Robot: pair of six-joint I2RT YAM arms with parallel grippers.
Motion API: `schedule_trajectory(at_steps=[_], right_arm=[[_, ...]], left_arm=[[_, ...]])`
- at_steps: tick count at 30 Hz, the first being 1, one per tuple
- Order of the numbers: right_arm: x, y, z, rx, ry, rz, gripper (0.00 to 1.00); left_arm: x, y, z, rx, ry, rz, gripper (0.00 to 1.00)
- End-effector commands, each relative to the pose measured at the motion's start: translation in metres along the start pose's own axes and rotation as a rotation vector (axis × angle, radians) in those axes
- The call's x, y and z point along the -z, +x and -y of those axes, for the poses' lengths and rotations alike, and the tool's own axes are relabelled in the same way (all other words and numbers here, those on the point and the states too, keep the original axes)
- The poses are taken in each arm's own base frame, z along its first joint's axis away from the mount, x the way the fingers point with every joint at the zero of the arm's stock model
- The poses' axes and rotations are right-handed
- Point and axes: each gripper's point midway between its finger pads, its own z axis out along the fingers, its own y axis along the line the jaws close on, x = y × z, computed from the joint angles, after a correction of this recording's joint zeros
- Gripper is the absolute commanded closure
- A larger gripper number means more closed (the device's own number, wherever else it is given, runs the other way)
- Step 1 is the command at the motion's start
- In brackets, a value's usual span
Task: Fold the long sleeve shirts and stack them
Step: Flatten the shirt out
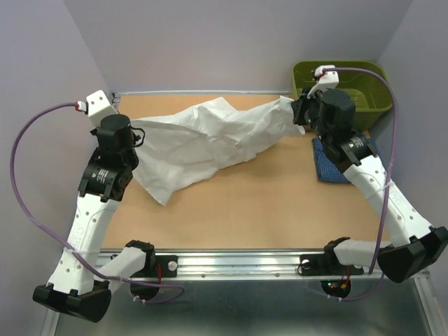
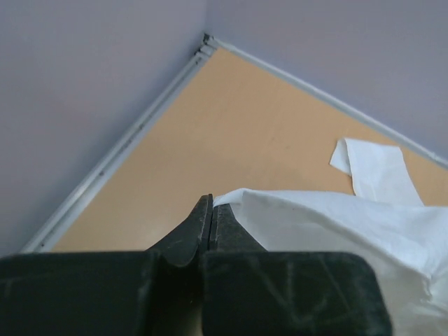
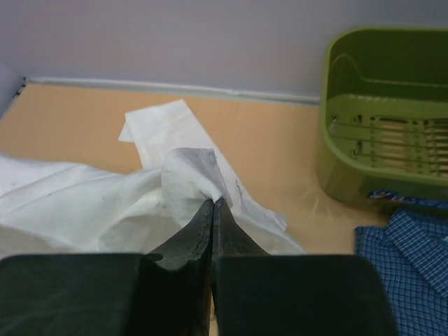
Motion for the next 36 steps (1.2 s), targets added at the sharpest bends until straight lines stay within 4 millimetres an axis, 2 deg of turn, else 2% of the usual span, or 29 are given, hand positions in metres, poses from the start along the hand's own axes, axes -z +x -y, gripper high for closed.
schedule_trajectory(at_steps=[1,3,4,5,7,8,10,11,13,15,18,21,24,28,29,30,31,32,33,34,35,36], right_arm=[[0.047,-0.099,0.017,0.05,0.082,0.252,0.99],[0.063,-0.118,0.019,0.054,0.085,0.303,1.0],[0.076,-0.136,0.02,0.048,0.087,0.347,0.99],[0.091,-0.149,0.023,0.072,0.091,0.386,0.99],[0.112,-0.17,0.023,0.073,0.082,0.446,0.99],[0.135,-0.19,0.023,0.064,0.065,0.507,0.99],[0.158,-0.209,0.022,0.062,0.048,0.566,0.99],[0.174,-0.224,0.021,0.06,0.034,0.611,0.99],[0.195,-0.237,0.019,0.062,0.006,0.658,0.99],[0.217,-0.251,0.017,0.056,-0.018,0.709,1.0],[0.234,-0.261,0.012,0.047,-0.059,0.746,1.0],[0.236,-0.261,0.008,0.038,-0.087,0.745,1.0],[0.22,-0.256,0.006,0.029,-0.086,0.715,0.99],[0.177,-0.242,0.002,0.045,-0.059,0.635,0.99],[0.163,-0.236,0.003,0.056,-0.041,0.607,0.99],[0.138,-0.226,0.001,0.065,-0.027,0.561,0.99],[0.123,-0.219,0.004,0.077,0.001,0.531,0.99],[0.106,-0.209,0.005,0.085,0.019,0.496,1.0],[0.075,-0.193,0.004,0.102,0.041,0.437,0.99],[0.06,-0.184,0.004,0.114,0.057,0.404,0.99],[0.043,-0.172,0.005,0.131,0.07,0.368,0.99],[0.01,-0.147,0.003,0.153,0.08,0.293,0.99]], left_arm=[[0.026,-0.09,-0.018,0.044,-0.061,0.218,1.0],[0.039,-0.116,-0.027,0.071,-0.079,0.278,1.0],[0.048,-0.129,-0.033,0.086,-0.096,0.309,1.0],[0.065,-0.155,-0.04,0.114,-0.092,0.37,1.0],[0.084,-0.181,-0.048,0.145,-0.088,0.435,1.0],[0.101,-0.203,-0.054,0.166,-0.079,0.484,1.0],[0.12,-0.224,-0.058,0.19,-0.046,0.532,1.0],[0.138,-0.242,-0.064,0.21,-0.023,0.577,1.0],[0.162,-0.264,-0.066,0.244,0.044,0.635,1.0],[0.177,-0.275,-0.068,0.233,0.075,0.668,1.0],[0.194,-0.287,-0.071,0.219,0.112,0.695,1.0],[0.196,-0.288,-0.074,0.206,0.104,0.698,1.0],[0.183,-0.282,-0.078,0.185,0.031,0.686,1.0],[0.149,-0.271,-0.064,0.114,-0.035,0.651,1.0],[0.126,-0.257,-0.052,0.06,-0.052,0.61,1.0],[0.114,-0.25,-0.047,0.039,-0.07,0.594,1.0],[0.103,-0.247,-0.041,0.034,-0.078,0.594,1.0],[0.072,-0.224,-0.027,-0.03,-0.098,0.536,1.0],[0.056,-0.212,-0.019,-0.061,-0.104,0.51,1.0],[0.042,-0.203,-0.012,-0.072,-0.108,0.497,1.0],[0.017,-0.179,-0.004,-0.115,-0.115,0.445,1.0],[-0.011,-0.161,0.007,-0.12,-0.1,0.405,1.0]])
